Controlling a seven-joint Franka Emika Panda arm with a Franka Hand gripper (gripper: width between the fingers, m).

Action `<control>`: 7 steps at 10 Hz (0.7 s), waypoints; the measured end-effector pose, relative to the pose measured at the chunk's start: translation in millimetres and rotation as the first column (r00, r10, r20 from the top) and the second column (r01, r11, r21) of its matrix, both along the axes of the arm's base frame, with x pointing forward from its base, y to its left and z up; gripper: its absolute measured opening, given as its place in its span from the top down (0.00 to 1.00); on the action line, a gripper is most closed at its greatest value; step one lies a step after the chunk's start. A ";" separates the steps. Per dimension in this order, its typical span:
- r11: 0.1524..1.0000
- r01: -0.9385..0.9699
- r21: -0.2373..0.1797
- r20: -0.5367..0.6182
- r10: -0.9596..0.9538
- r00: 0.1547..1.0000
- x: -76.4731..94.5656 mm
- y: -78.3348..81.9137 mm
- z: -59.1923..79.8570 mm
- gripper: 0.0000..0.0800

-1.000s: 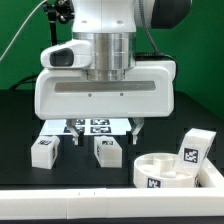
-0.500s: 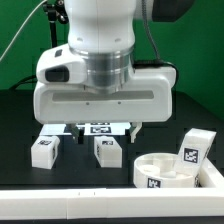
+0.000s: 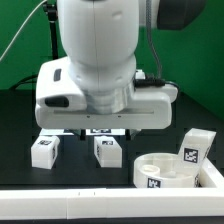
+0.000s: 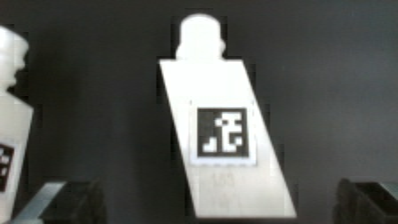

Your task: Assemble stool

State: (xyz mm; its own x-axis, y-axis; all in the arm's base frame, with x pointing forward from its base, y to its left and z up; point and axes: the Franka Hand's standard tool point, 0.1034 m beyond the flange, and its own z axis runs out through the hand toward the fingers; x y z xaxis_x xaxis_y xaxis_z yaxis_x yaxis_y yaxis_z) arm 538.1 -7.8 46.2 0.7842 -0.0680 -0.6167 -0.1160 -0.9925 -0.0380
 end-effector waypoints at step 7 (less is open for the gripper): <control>1.000 -0.012 0.026 -0.186 0.017 0.982 -10.0 0.1 -15.5 0.19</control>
Offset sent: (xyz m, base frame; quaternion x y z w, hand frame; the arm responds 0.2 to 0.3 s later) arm 0.0000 0.0000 0.0000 0.0000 -0.1296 0.0000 0.9916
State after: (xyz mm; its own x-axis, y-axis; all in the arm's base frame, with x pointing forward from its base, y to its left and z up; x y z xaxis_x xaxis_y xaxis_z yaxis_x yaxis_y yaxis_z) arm 528.1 -7.7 30.7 0.6565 -0.0408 -0.7532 -0.1091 -0.9932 -0.0412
